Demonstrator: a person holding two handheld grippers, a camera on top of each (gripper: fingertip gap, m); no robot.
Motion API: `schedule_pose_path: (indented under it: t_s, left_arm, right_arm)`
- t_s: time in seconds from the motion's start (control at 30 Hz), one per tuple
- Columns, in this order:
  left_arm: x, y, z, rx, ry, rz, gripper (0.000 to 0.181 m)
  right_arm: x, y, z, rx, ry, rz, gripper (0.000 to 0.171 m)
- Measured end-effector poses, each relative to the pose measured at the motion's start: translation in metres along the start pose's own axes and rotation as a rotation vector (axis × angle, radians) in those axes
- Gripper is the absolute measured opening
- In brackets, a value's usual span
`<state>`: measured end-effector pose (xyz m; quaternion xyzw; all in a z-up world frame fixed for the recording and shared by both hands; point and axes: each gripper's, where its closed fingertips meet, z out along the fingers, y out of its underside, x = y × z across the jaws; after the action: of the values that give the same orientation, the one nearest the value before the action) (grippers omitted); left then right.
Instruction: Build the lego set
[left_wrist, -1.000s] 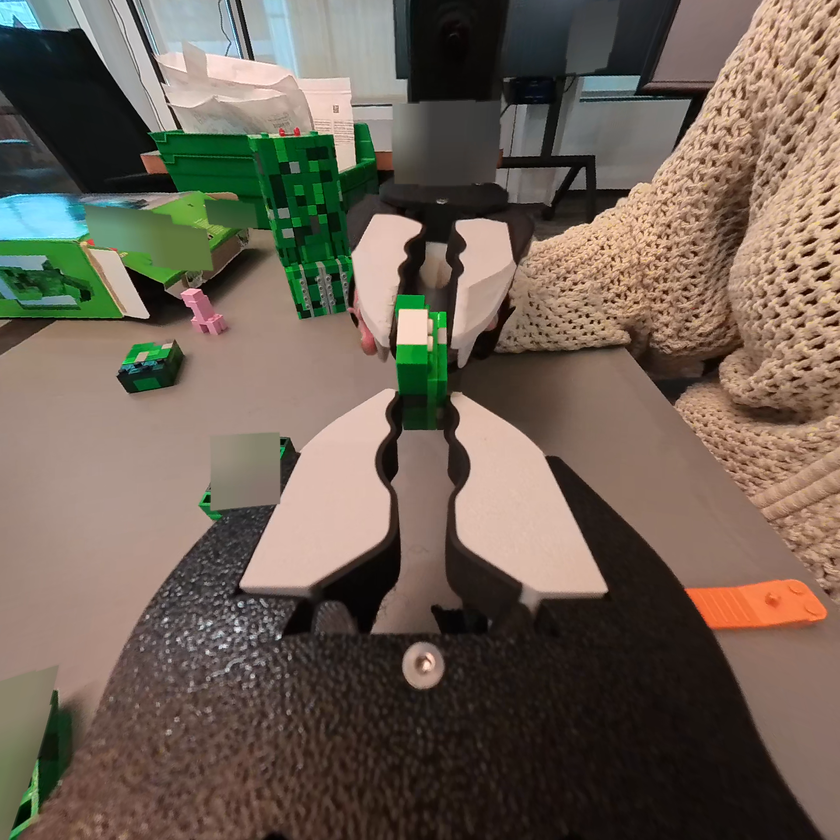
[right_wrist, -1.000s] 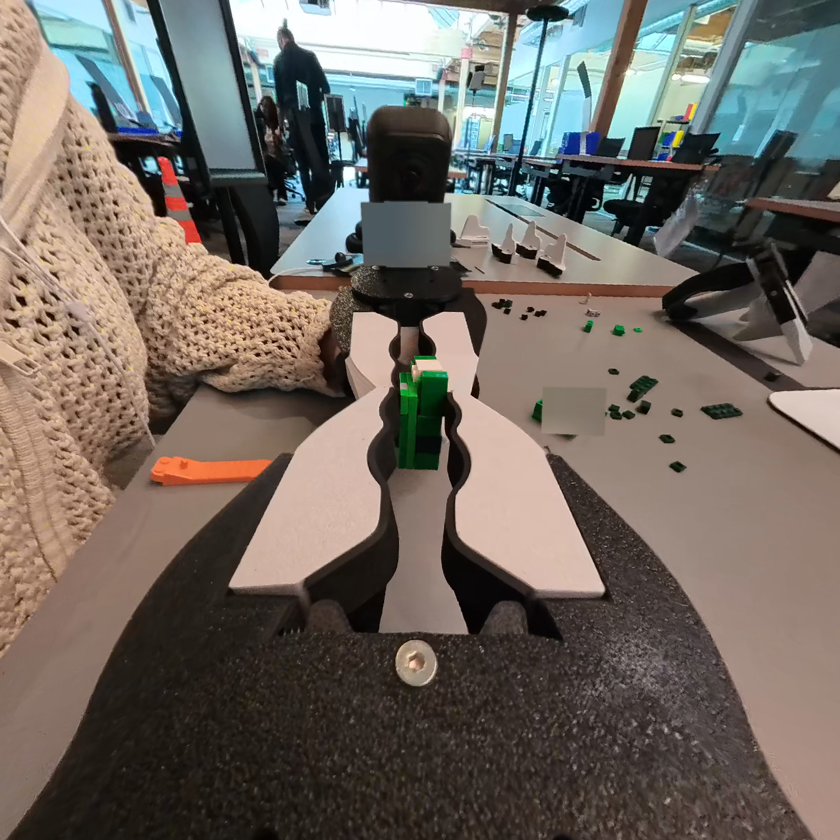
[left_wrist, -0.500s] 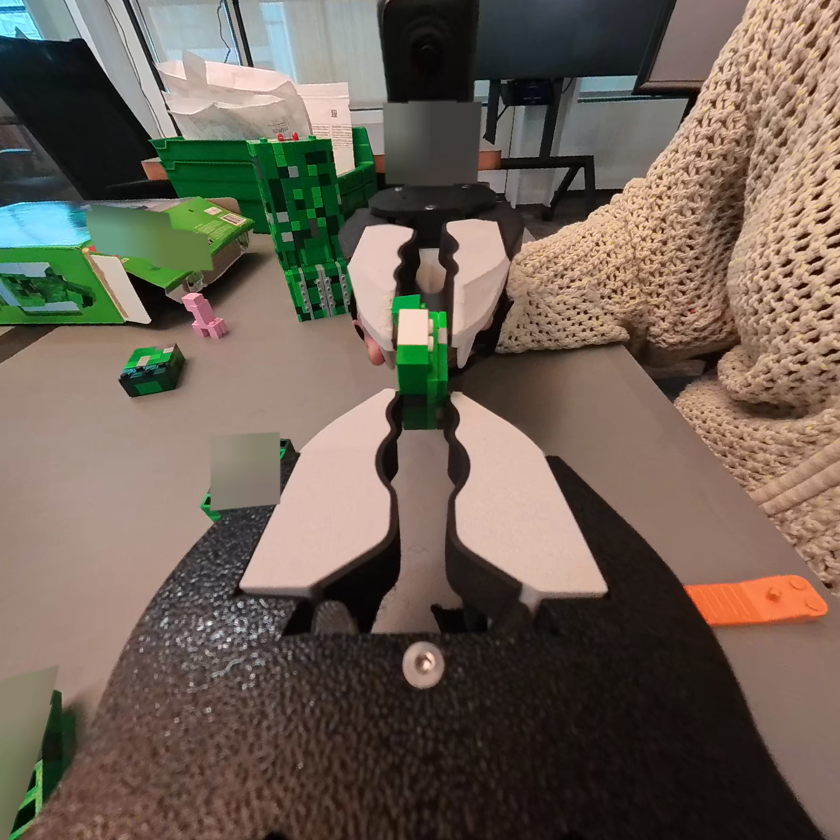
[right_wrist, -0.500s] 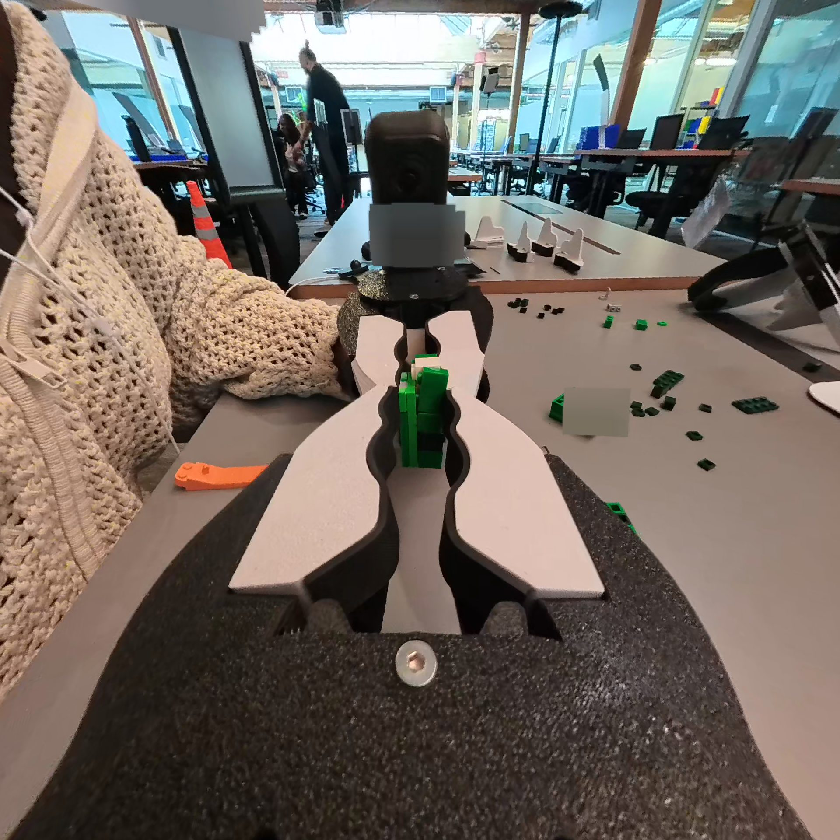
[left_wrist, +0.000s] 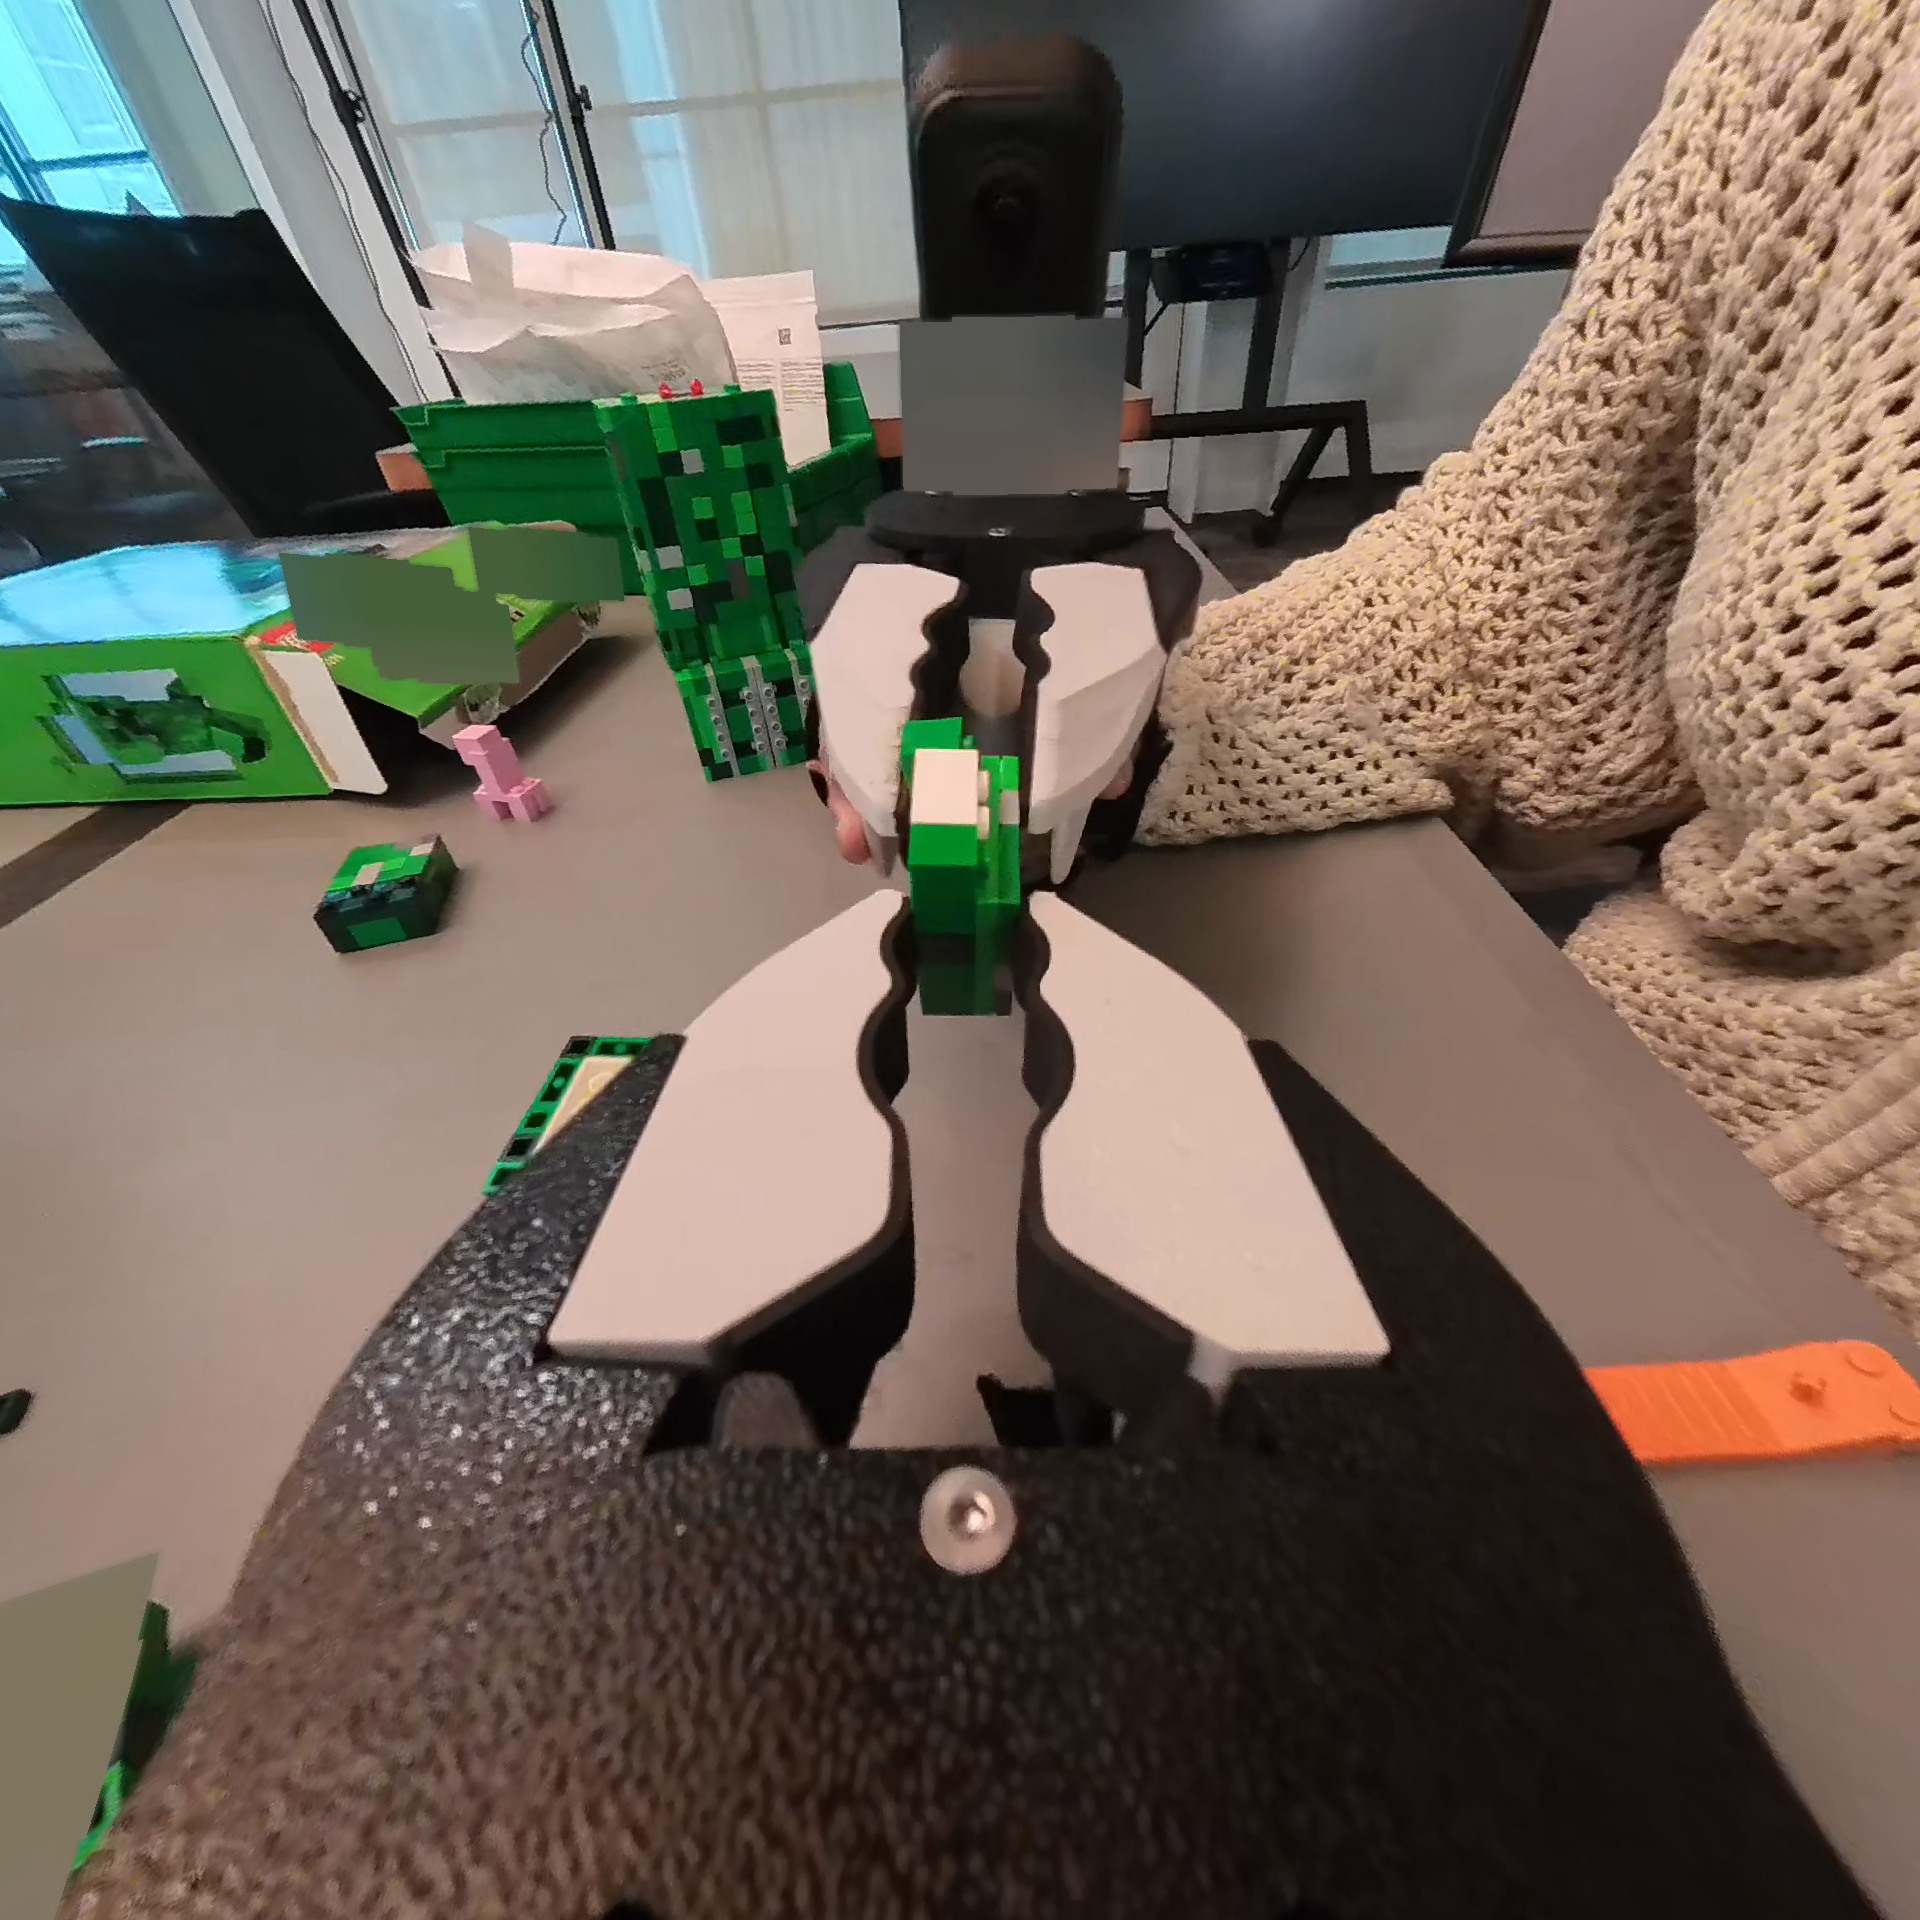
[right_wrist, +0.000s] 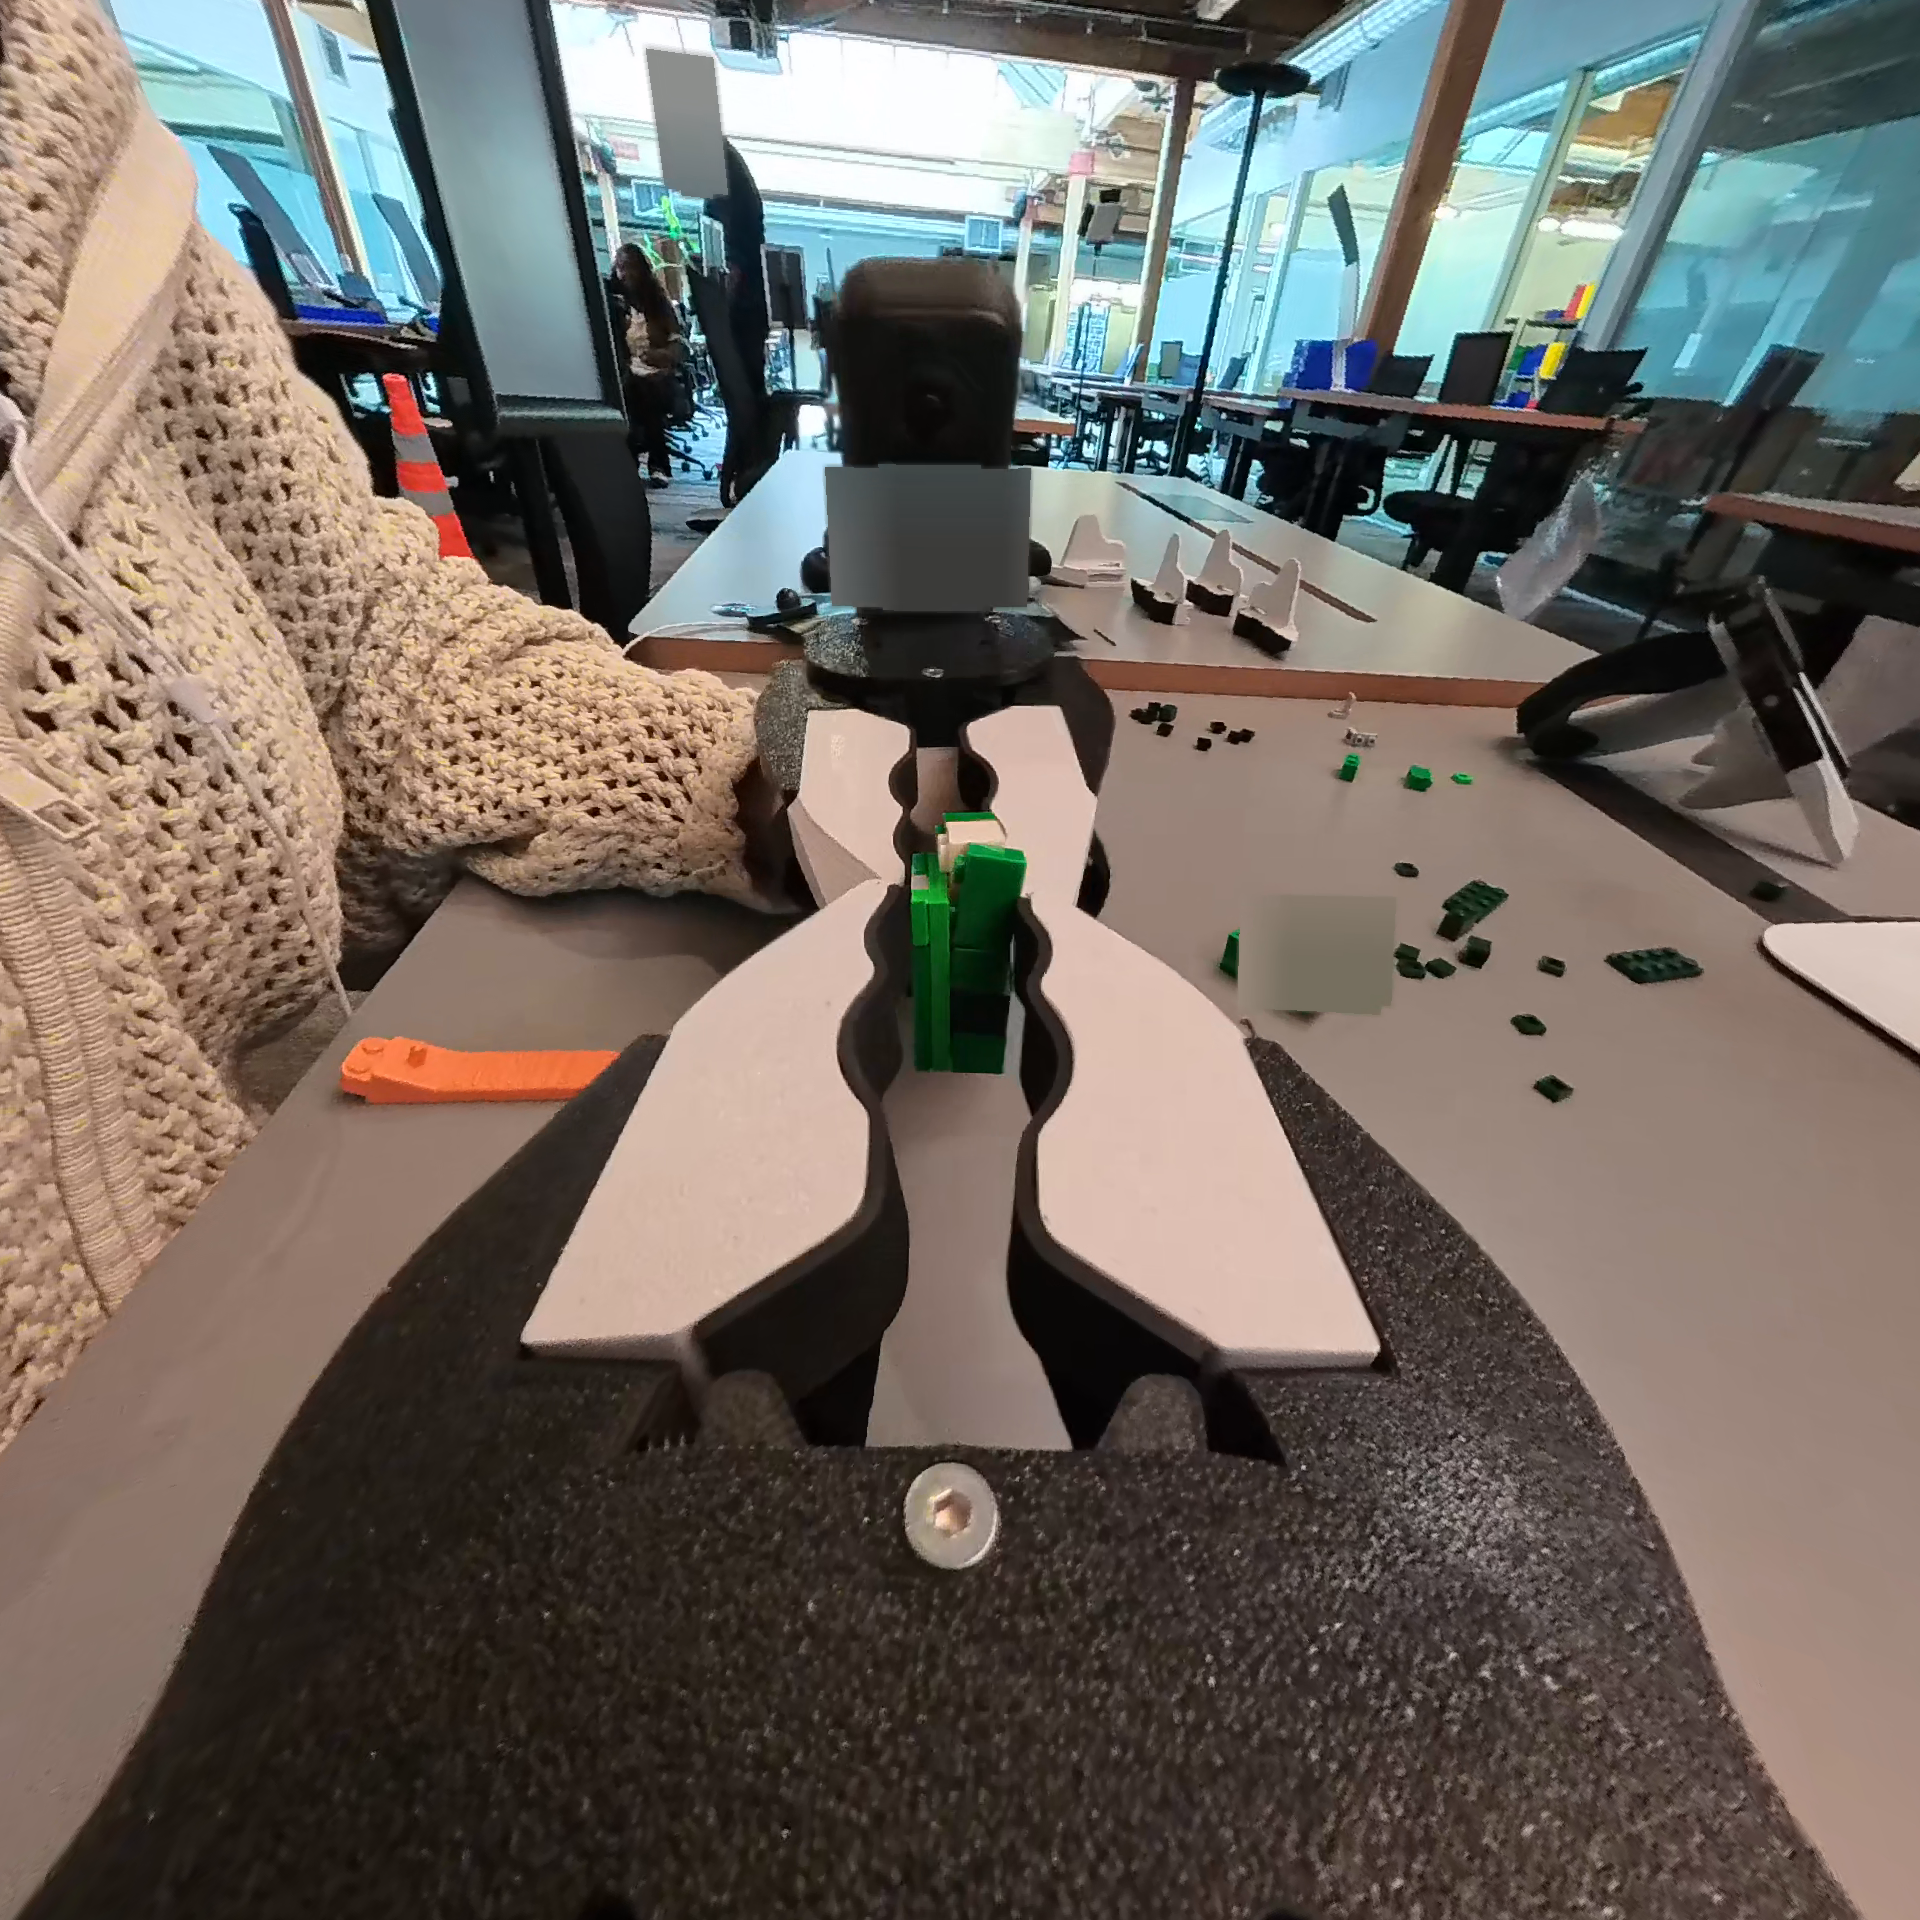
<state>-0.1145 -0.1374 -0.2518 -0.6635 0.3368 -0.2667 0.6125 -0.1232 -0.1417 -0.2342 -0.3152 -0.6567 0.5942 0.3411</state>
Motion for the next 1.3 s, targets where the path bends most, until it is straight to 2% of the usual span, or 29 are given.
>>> schedule_pose_path:
  t_s: [0.4,0.63,0.8,1.03,1.3]
  left_arm:
    - [0.0024,0.0024,0.0008,-0.025,0.033,-0.051,0.017]
    - [0.0042,-0.0010,-0.0014,0.001,0.044,-0.033,0.017]
    - [0.0041,-0.0018,-0.0015,0.005,0.042,-0.029,0.017]
    - [0.0018,-0.0036,-0.0030,0.019,0.035,-0.042,0.017]
    - [-0.0004,-0.0051,-0.0042,0.032,0.026,-0.047,0.017]
  right_arm:
    - [-0.0017,0.0021,-0.0021,-0.044,0.003,-0.090,0.018]
    - [-0.0042,-0.0023,0.0001,-0.012,-0.007,-0.032,0.019]
    - [0.0010,0.0004,-0.0008,-0.035,0.034,-0.058,0.030]
    - [-0.0022,-0.0020,-0.0025,-0.030,0.019,-0.073,0.019]
    - [-0.0027,-0.0037,-0.0018,-0.028,0.013,-0.044,0.017]
